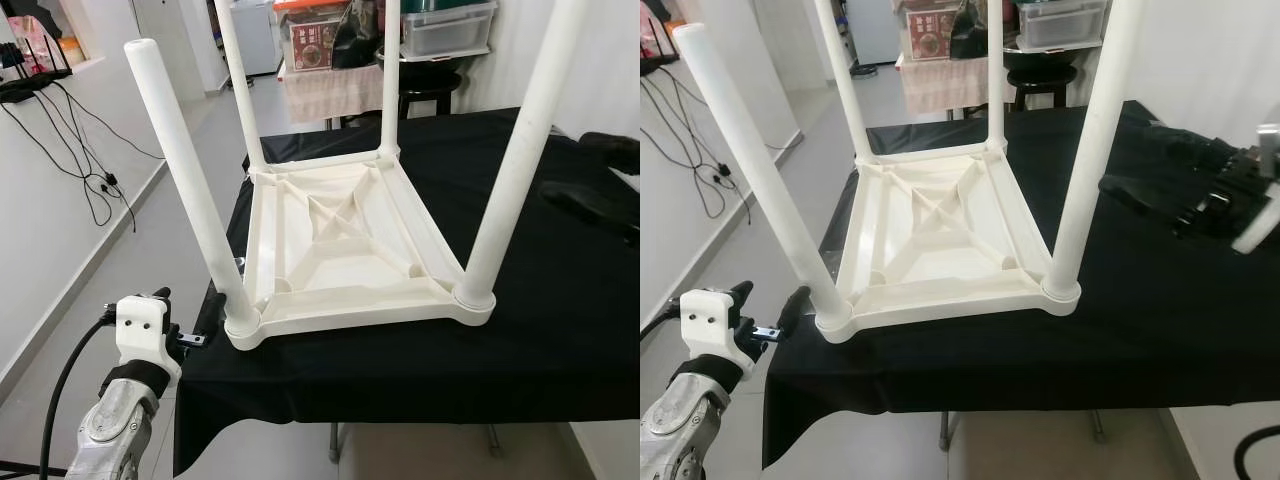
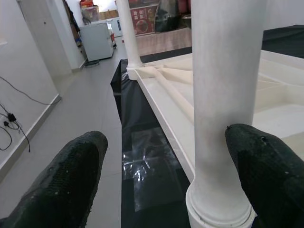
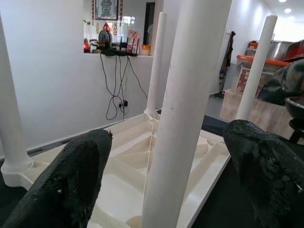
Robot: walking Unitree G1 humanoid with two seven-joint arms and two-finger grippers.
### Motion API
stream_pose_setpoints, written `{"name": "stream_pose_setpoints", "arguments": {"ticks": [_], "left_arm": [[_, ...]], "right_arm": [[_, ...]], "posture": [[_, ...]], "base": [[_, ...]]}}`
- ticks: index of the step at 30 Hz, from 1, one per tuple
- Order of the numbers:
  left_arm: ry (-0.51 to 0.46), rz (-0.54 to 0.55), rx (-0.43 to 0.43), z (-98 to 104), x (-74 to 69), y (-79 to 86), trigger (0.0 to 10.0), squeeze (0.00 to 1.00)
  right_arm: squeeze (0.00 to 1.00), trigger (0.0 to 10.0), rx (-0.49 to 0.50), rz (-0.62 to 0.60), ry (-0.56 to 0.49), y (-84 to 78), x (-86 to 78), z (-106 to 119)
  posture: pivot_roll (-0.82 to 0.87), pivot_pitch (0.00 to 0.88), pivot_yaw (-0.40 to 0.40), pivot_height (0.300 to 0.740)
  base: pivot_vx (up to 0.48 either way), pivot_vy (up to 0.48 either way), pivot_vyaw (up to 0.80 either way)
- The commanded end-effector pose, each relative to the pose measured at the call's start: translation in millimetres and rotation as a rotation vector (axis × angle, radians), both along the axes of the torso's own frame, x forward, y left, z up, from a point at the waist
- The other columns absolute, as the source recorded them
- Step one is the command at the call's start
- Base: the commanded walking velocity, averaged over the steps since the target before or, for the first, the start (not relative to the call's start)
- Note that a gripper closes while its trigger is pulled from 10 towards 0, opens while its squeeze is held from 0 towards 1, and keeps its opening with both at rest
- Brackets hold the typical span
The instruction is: Building children table
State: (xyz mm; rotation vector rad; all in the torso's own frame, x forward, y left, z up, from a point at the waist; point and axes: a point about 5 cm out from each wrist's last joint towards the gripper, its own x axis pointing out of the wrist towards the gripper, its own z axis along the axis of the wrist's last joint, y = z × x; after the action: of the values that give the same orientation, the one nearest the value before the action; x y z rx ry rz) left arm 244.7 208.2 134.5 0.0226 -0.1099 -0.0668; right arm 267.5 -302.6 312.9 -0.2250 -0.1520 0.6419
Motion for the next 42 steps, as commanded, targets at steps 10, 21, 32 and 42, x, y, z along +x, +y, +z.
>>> {"name": "stream_pose_setpoints", "arguments": {"ticks": [10,21,32,42], "left_arm": [[-0.011,0.022,0.031,2,4.0,9.5,10.0,0.00],[-0.012,0.020,0.035,-1,10.7,10.6,10.0,0.00],[-0.018,-0.027,0.044,-1,34.9,7.9,10.0,0.00],[0.012,-0.045,0.051,-10,48.9,9.9,10.0,0.00]], "right_arm": [[0.00,10.0,0.109,0.016,-0.004,29.3,23.6,11],[0.00,10.0,0.204,-0.020,-0.004,49.0,43.8,23],[0.00,0.0,0.203,-0.016,0.036,58.6,51.6,27],[0.00,0.0,0.202,-0.043,0.065,60.2,53.5,25]], "posture": [[-0.14,0.010,0.069,0.740],[-0.14,0.000,0.055,0.740],[-0.15,0.000,0.045,0.740],[-0.16,0.008,0.045,0.740]], "base": [[0.000,0.000,0.00],[0.000,0.000,0.00],[0.000,0.000,0.00],[0.000,0.000,0.00]]}}
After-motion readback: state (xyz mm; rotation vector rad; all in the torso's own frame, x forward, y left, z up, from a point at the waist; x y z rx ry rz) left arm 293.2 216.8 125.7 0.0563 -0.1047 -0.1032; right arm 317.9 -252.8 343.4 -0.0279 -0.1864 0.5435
